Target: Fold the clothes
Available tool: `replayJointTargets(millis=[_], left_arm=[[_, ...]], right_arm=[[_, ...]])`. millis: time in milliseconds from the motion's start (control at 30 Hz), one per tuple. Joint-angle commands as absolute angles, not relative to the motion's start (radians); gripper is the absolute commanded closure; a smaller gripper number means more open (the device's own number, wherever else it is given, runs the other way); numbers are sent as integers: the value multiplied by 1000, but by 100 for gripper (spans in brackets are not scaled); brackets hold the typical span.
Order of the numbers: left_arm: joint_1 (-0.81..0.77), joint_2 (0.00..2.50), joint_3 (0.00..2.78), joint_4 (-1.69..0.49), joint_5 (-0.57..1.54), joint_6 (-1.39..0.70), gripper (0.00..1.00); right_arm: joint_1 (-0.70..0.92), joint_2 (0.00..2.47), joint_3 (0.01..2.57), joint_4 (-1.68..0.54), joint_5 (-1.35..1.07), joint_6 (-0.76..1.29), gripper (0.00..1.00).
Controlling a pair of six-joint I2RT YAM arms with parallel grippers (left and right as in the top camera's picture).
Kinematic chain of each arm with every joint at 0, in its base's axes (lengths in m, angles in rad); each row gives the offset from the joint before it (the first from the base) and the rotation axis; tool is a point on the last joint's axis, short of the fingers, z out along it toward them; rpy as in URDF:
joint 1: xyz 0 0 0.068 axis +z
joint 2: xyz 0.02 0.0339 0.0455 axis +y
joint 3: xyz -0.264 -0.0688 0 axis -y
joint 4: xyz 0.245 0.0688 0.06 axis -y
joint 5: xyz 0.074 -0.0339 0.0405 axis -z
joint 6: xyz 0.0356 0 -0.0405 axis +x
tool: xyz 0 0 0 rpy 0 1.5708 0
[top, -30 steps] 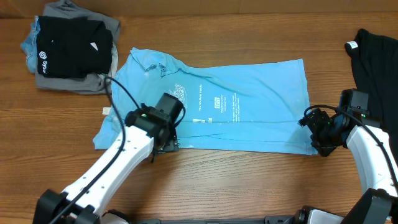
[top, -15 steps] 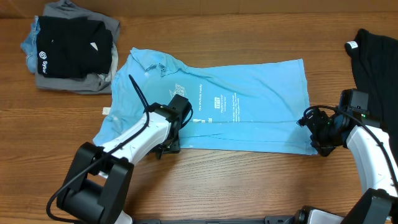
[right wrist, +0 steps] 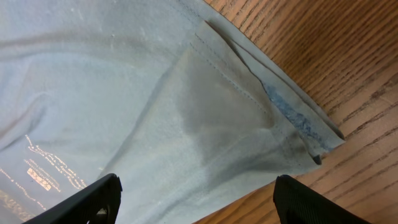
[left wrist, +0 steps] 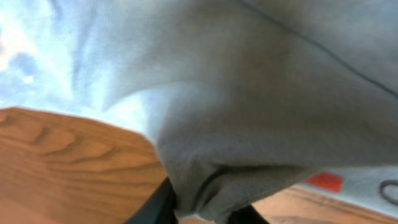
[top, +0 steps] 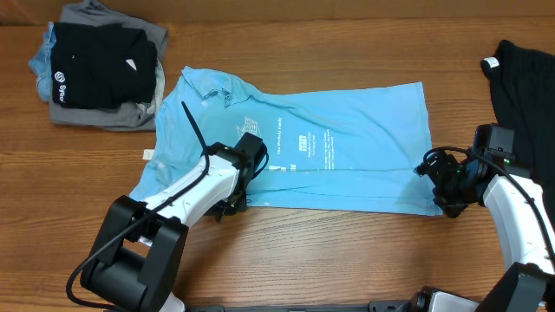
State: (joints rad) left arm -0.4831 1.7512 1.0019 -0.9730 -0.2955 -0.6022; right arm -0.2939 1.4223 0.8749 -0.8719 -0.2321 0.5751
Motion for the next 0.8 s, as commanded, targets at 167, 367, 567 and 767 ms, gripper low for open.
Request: replayJointTargets(millis=[167,367,567,767], left_arm=[[-485,1758,1098,-952,-378,-605,96],[-485,1758,1098,-804,-388,-574,96],[-485,1758,1098,-655,-494,-571,96],[-485,1760,1098,-515,-513,-525,96]], right_arm=[[-296,1410,878,-862,-237,567,18],[-296,1410,878,-866,-237,567,18],[-296,1410,878,-870,-237,567,18],[-296,1410,878,-874,-237,567,18]])
